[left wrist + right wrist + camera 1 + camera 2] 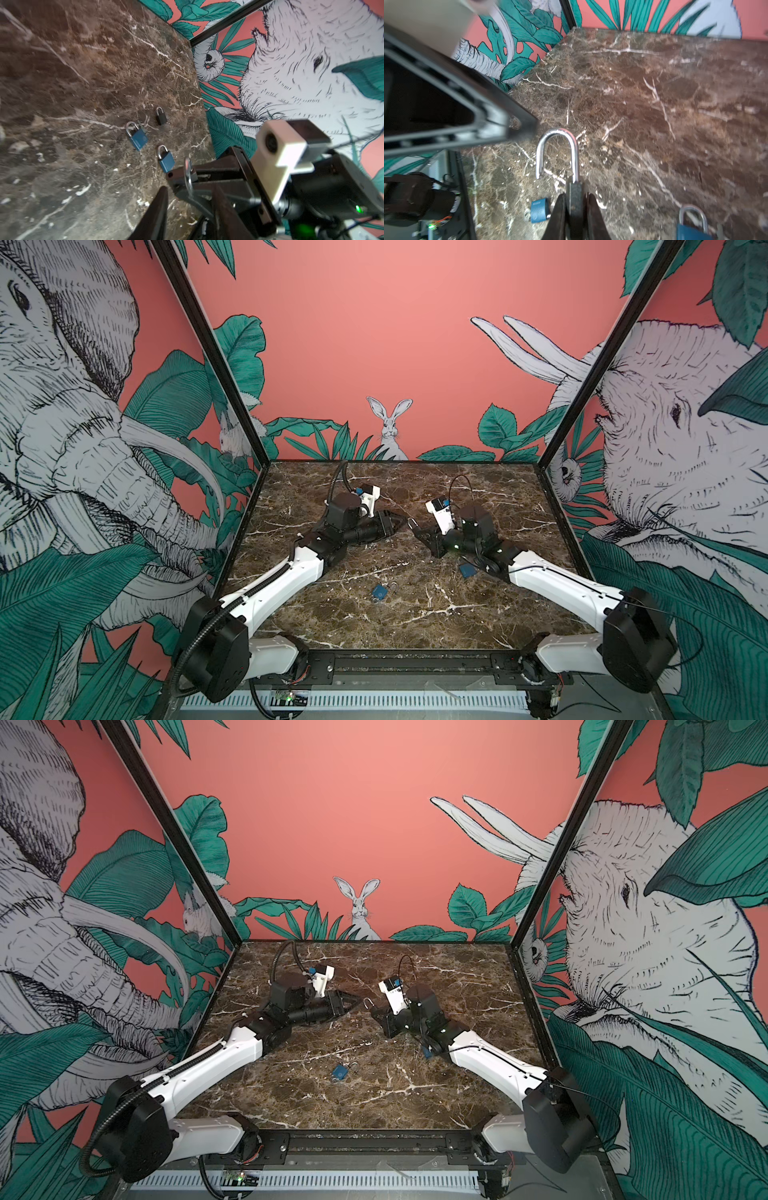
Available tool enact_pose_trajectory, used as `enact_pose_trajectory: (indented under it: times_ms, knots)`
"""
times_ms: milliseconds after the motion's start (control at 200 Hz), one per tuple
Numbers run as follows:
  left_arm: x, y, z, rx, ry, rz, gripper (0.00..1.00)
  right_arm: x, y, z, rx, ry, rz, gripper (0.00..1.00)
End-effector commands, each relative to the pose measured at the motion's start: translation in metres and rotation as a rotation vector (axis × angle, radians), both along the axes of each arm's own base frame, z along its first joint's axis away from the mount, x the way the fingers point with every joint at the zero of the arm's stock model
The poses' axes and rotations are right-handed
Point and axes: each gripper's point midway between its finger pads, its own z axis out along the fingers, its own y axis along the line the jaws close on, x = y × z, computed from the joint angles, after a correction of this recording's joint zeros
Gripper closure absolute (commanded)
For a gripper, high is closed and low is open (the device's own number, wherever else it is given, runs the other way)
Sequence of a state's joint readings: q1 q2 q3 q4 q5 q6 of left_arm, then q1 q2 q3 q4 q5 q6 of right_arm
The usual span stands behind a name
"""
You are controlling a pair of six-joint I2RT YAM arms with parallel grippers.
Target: Lock with the key
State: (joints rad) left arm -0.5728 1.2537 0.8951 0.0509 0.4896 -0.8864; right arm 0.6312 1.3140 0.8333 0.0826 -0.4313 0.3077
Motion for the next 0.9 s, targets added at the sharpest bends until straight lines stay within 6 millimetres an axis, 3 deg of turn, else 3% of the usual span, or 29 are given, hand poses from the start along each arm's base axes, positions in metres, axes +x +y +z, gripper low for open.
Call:
enact_pose_trajectory:
  times_ms: [0, 150, 220, 330, 485, 630, 895]
  knots:
    - [-0.001, 0.018, 0.018, 0.066, -0.096, -0.010, 0.59, -0.024, 0.005, 0.023, 0.073, 0.069, 0.117, 1.00]
    - [-0.008, 0.017, 0.025, 0.085, -0.146, -0.098, 0.59, -0.045, 0.006, 0.027, 0.096, 0.145, 0.213, 1.00]
    - [-0.017, 0.011, 0.027, 0.080, -0.151, -0.171, 0.65, -0.051, 0.007, 0.029, 0.120, 0.174, 0.239, 1.00]
    - [-0.030, 0.004, 0.035, 0.061, -0.195, -0.243, 0.75, -0.052, 0.008, 0.032, 0.147, 0.220, 0.256, 1.00]
    - [-0.044, -0.009, 0.048, 0.042, -0.262, -0.319, 0.78, -0.056, 0.010, 0.032, 0.167, 0.259, 0.272, 1.00]
    - [-0.048, -0.021, 0.041, 0.054, -0.236, -0.372, 0.85, -0.058, 0.012, 0.036, 0.206, 0.271, 0.281, 1.00]
    - [-0.055, -0.032, 0.034, 0.077, -0.212, -0.420, 0.86, -0.061, 0.015, 0.041, 0.234, 0.282, 0.306, 1.00]
